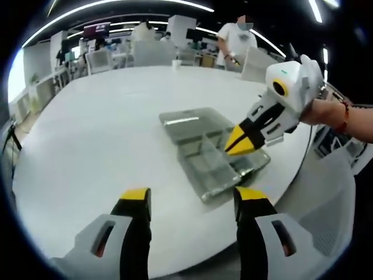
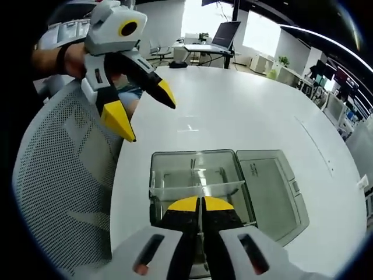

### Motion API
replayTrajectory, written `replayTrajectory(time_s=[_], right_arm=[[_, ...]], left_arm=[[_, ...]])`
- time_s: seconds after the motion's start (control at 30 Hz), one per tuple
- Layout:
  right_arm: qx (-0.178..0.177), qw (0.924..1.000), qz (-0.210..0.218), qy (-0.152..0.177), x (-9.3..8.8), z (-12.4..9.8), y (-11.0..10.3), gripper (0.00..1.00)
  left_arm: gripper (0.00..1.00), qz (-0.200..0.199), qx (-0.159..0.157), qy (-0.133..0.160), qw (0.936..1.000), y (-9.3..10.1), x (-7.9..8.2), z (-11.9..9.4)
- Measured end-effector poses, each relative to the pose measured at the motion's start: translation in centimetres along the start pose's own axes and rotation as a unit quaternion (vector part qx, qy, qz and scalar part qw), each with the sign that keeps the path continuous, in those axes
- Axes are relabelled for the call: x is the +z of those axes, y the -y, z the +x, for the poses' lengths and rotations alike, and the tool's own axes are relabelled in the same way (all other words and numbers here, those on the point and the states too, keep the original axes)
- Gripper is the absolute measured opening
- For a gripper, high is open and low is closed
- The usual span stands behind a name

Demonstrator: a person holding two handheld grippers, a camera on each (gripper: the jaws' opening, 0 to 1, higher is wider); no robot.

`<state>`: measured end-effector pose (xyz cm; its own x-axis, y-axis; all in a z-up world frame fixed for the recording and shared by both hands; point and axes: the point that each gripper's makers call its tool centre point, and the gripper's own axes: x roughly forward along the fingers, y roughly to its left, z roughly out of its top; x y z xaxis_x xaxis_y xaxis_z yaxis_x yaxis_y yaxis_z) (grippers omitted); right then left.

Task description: Insert the divider into the dual guide fixture by aligning both edges with the guide slots and pushing it downward to the bottom, including one-sided entry, uneven engagement, binding, and posture correction.

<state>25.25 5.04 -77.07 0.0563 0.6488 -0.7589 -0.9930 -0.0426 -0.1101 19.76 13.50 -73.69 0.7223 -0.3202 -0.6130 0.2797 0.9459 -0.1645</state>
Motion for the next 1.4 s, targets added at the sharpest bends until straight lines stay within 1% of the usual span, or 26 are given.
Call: replayTrajectory(time_s=[0.07, 0.13, 0.2, 0.33, 0.4, 0.5, 0.57, 0.67, 0.77, 0.87, 1.03, 1.13, 1.23, 1.33, 1.4], right_arm=[[0.002, 1.0000, 0.000, 0.001, 0.0, 0.0, 0.0, 0.00], [0.002, 1.0000, -0.001, 0.001, 0.0, -0.1, 0.0, 0.00], [-0.003, 0.9999, 0.012, 0.002, 0.0, -0.2, 0.0, 0.00], [-0.011, 0.9997, 0.019, 0.008, 0.1, -0.5, 0.1, 0.00], [-0.012, 0.9996, 0.021, 0.015, 0.2, -0.8, 0.0, 0.00], [-0.020, 0.9983, 0.045, 0.030, 0.4, -1.1, 0.4, 0.01], [-0.028, 0.9977, 0.047, 0.039, 0.5, -1.3, 0.5, 0.04], [-0.029, 0.9972, 0.050, 0.047, 0.5, -1.7, 0.5, 0.04], [-0.039, 0.9952, 0.062, 0.065, 0.9, -2.6, 1.0, 0.05], [-0.049, 0.9917, 0.076, 0.091, 1.7, -3.8, 1.4, 0.06], [-0.052, 0.9874, 0.093, 0.117, 2.4, -4.9, 1.3, 0.06], [-0.056, 0.9864, 0.095, 0.122, 2.5, -5.3, 0.9, 0.06], [-0.057, 0.9844, 0.106, 0.129, 2.5, -5.5, 0.6, 0.07], [-0.062, 0.9826, 0.110, 0.136, 2.7, -5.7, 0.5, 0.07], [-0.066, 0.9815, 0.113, 0.140, 2.7, -5.9, 0.4, 0.07]], left_arm=[[0.56, -0.002, 0.002, -0.001, 1.0000, -0.2, 0.0, 0.0], [0.56, 0.004, 0.007, -0.007, 0.9999, -0.4, -0.2, 0.1], [0.56, 0.007, 0.011, -0.013, 0.9998, -0.7, -0.4, 0.1], [0.56, 0.006, 0.021, -0.019, 0.9996, -1.2, -0.5, 0.2], [0.56, 0.006, 0.025, -0.025, 0.9994, -1.4, -0.8, 0.3], [0.56, -0.002, 0.036, -0.034, 0.9988, -1.8, -1.2, 0.4], [0.56, -0.001, 0.038, -0.038, 0.9986, -1.8, -1.3, 0.5], [0.56, 0.000, 0.040, -0.049, 0.9980, -2.0, -1.7, 0.8], [0.56, 0.002, 0.049, -0.055, 0.9972, -2.6, -1.8, 0.9], [0.56, -0.004, 0.061, -0.060, 0.9964, -3.2, -1.9, 1.0], [0.56, -0.003, 0.071, -0.069, 0.9951, -3.8, -2.4, 1.4], [0.56, -0.001, 0.076, -0.081, 0.9939, -4.0, -2.8, 1.6], [0.56, 0.002, 0.085, -0.092, 0.9921, -4.6, -3.3, 1.7], [0.56, -0.003, 0.097, -0.098, 0.9904, -5.3, -3.6, 1.6], [0.56, 0.004, 0.099, -0.098, 0.9902, -5.8, -3.7, 1.9]])
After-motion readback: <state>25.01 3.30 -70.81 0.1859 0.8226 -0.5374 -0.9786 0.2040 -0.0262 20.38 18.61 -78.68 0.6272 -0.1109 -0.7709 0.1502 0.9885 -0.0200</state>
